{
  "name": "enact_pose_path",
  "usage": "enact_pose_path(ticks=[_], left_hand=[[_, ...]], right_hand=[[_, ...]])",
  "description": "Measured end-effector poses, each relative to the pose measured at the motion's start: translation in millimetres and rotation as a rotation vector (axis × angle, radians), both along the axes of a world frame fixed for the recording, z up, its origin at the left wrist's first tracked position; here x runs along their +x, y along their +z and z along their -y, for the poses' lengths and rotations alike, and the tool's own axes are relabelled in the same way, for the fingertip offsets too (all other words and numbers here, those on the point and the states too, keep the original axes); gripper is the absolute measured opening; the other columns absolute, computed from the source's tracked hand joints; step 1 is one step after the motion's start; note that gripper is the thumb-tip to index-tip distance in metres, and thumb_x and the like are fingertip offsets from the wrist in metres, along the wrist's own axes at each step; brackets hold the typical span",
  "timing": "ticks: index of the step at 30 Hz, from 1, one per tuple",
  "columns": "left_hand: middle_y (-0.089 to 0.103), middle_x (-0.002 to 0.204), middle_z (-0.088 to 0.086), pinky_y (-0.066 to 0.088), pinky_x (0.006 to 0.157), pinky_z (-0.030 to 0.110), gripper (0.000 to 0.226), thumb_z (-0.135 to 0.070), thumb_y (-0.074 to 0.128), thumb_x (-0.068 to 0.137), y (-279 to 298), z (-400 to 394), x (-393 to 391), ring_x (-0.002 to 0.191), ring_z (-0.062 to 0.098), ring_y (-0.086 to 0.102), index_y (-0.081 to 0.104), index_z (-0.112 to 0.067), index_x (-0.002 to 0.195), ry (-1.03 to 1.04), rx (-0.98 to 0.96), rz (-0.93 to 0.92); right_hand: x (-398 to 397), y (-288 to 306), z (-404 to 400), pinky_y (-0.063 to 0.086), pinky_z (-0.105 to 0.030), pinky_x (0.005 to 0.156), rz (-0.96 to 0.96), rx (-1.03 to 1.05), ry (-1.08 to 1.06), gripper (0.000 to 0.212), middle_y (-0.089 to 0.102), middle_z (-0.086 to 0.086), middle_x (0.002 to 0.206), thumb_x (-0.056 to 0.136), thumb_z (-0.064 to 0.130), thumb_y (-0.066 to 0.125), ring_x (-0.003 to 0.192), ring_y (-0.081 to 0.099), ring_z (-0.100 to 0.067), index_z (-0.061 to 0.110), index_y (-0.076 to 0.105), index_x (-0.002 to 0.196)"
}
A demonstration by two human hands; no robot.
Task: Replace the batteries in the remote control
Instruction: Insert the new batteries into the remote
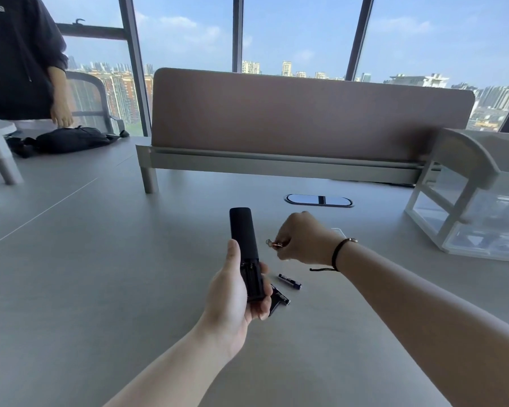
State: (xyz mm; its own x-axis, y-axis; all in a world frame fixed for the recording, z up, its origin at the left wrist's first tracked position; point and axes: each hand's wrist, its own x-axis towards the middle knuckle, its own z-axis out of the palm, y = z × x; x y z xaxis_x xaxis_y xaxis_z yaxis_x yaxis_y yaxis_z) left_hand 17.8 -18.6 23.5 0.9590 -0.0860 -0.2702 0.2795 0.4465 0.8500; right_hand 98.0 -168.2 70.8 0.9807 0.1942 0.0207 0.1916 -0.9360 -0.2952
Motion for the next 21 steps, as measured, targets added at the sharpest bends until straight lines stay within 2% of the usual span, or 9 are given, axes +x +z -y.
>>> enact_pose_path(ticks=[2,4,5,6,7,10,14,18,21], left_hand=[[0.052,0.056,0.01,0.031,0.042,0.027,0.054,-0.058,0.051,0.09,0.3,-0.3,0.1,0.043,0.022,0.041,0.063,-0.006,0.086,-0.001,0.02,0.023],[0.052,0.058,0.01,0.032,0.043,0.027,0.042,-0.048,0.061,0.088,-0.2,0.8,-0.5,0.043,0.022,0.043,0.064,-0.006,0.093,-0.019,0.043,0.079],[0.052,0.059,0.009,0.032,0.044,0.028,0.038,-0.043,0.065,0.086,-0.7,1.8,-1.6,0.044,0.022,0.044,0.064,-0.006,0.096,-0.035,0.055,0.117],[0.052,0.059,0.008,0.033,0.044,0.028,0.036,-0.04,0.07,0.082,-1.3,3.2,-3.3,0.044,0.022,0.045,0.064,-0.007,0.096,-0.057,0.071,0.158],[0.052,0.059,0.008,0.033,0.044,0.028,0.035,-0.038,0.073,0.078,-2.0,5.0,-5.3,0.044,0.021,0.045,0.066,-0.007,0.094,-0.082,0.092,0.199],[0.053,0.056,0.007,0.033,0.041,0.025,0.027,-0.03,0.076,0.07,-2.2,9.2,-12.6,0.044,0.02,0.044,0.072,-0.007,0.084,-0.14,0.154,0.282],[0.051,0.056,0.008,0.032,0.042,0.026,0.014,-0.022,0.074,0.077,-2.2,10.4,-16.8,0.045,0.021,0.044,0.071,-0.009,0.076,-0.154,0.173,0.3],[0.053,0.055,0.003,0.034,0.043,0.027,0.019,-0.023,0.067,0.087,-2.4,12.3,-16.8,0.048,0.018,0.044,0.066,-0.015,0.069,-0.166,0.196,0.282],[0.052,0.057,0.004,0.034,0.044,0.027,0.021,-0.025,0.063,0.09,-2.6,10.9,-12.8,0.049,0.017,0.045,0.062,-0.008,0.077,-0.134,0.182,0.235]], right_hand=[[-24.2,3.4,2.7,0.034,-0.011,0.037,-0.019,0.287,-0.075,0.011,0.068,0.002,0.054,0.073,0.014,0.071,0.04,0.047,-0.002,0.011,0.073,0.062],[-49.3,-0.3,5.0,0.05,-0.016,0.056,-0.092,0.592,-0.112,0.007,0.076,-0.01,0.066,0.073,0.008,0.074,0.052,0.061,-0.005,0.003,0.076,0.069],[-61.0,-3.4,5.7,0.057,-0.026,0.067,-0.145,0.729,-0.102,0.006,0.076,-0.018,0.07,0.073,0.004,0.074,0.059,0.067,-0.012,-0.002,0.076,0.071],[-71.0,-6.6,6.9,0.061,-0.033,0.073,-0.201,0.836,-0.079,0.004,0.075,-0.022,0.072,0.073,-0.001,0.074,0.064,0.069,-0.018,-0.004,0.076,0.072],[-79.2,-9.0,9.0,0.061,-0.033,0.071,-0.248,0.906,-0.055,0.004,0.075,-0.022,0.072,0.075,-0.003,0.073,0.066,0.07,-0.02,-0.004,0.076,0.073],[-94.0,-12.9,17.0,0.056,-0.021,0.061,-0.289,0.998,-0.036,0.008,0.073,-0.018,0.071,0.079,-0.002,0.072,0.062,0.07,-0.015,-0.002,0.078,0.073],[-100.8,-17.3,24.5,0.055,-0.022,0.058,-0.262,1.02,-0.035,0.011,0.072,-0.015,0.065,0.08,0.005,0.076,0.06,0.07,-0.019,0.003,0.078,0.07],[-101.8,-28.2,21.7,0.056,-0.026,0.055,-0.271,1.116,-0.019,0.014,0.072,-0.018,0.07,0.086,0.002,0.07,0.056,0.068,-0.019,-0.012,0.072,0.082],[-102.6,-32.4,14.6,0.059,-0.03,0.055,-0.248,1.233,-0.03,0.013,0.073,-0.016,0.067,0.089,-0.001,0.065,0.054,0.068,-0.022,-0.006,0.066,0.101]])
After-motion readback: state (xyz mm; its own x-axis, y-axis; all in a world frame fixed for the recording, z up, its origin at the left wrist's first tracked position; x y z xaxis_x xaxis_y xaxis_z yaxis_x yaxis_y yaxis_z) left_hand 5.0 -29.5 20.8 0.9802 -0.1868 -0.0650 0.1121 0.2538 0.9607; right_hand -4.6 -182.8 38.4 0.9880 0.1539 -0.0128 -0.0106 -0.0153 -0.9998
